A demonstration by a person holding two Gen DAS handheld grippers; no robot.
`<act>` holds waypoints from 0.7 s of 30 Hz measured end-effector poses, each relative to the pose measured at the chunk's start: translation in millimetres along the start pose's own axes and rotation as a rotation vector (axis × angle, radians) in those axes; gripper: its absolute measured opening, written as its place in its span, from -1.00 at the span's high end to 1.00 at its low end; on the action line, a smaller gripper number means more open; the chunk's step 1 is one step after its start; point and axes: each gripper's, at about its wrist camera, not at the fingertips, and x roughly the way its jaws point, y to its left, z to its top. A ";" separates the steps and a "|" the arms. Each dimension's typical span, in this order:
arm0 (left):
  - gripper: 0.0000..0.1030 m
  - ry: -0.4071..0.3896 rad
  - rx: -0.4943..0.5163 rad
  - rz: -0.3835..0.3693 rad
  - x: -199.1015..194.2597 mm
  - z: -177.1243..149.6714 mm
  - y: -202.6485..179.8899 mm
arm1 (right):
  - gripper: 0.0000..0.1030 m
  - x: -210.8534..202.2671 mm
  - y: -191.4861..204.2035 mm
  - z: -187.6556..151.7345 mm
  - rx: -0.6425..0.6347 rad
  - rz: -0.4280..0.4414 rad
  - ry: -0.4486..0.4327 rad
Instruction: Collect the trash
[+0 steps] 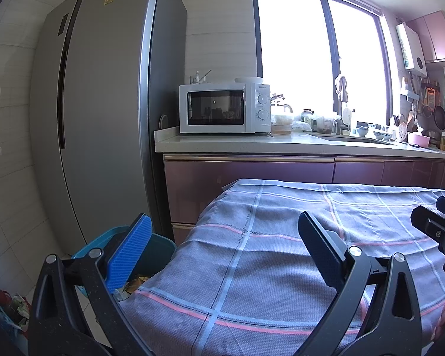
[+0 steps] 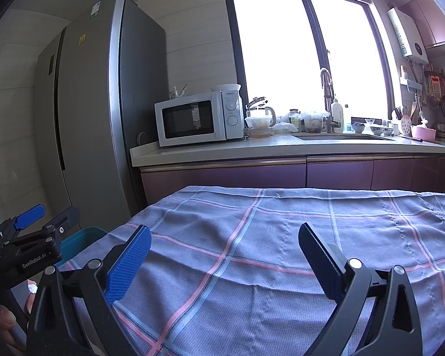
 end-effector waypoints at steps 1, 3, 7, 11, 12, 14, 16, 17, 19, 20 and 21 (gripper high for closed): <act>-0.89 -0.001 0.001 0.001 -0.2 0.6 -0.1 | -0.87 0.3 -0.3 0.0 -0.001 0.000 0.001; -0.89 0.000 0.002 0.001 -0.6 -0.2 -0.7 | -0.87 -0.2 -0.1 0.3 -0.001 -0.001 0.001; -0.89 0.000 0.002 0.002 -0.6 -0.1 -0.8 | -0.87 -0.3 -0.4 0.3 0.001 0.001 0.000; -0.89 0.000 0.000 0.003 -0.4 -0.6 -1.7 | -0.87 0.3 -0.3 0.8 0.000 0.002 0.000; -0.89 0.000 0.001 0.002 -0.2 -0.1 -1.6 | -0.87 0.5 0.0 0.7 0.001 0.001 -0.001; -0.89 -0.001 0.002 0.003 -0.4 0.6 -1.7 | -0.87 0.5 -0.1 0.8 0.001 0.003 0.001; -0.89 -0.001 0.001 0.004 -1.0 0.7 -2.4 | -0.87 0.3 -0.6 0.9 -0.001 0.003 -0.001; -0.89 -0.002 0.002 0.005 -0.9 1.0 -2.0 | -0.87 0.7 -0.6 1.3 -0.001 0.004 -0.002; -0.89 -0.001 0.001 0.005 -0.9 1.1 -2.2 | -0.87 1.1 -0.5 1.4 -0.003 0.004 -0.004; -0.89 -0.001 0.002 0.006 -0.8 1.2 -2.2 | -0.87 1.1 -1.2 1.8 -0.002 0.005 -0.003; -0.89 -0.001 0.002 0.007 -0.8 1.1 -2.7 | -0.87 1.4 -1.4 1.8 -0.002 0.005 -0.004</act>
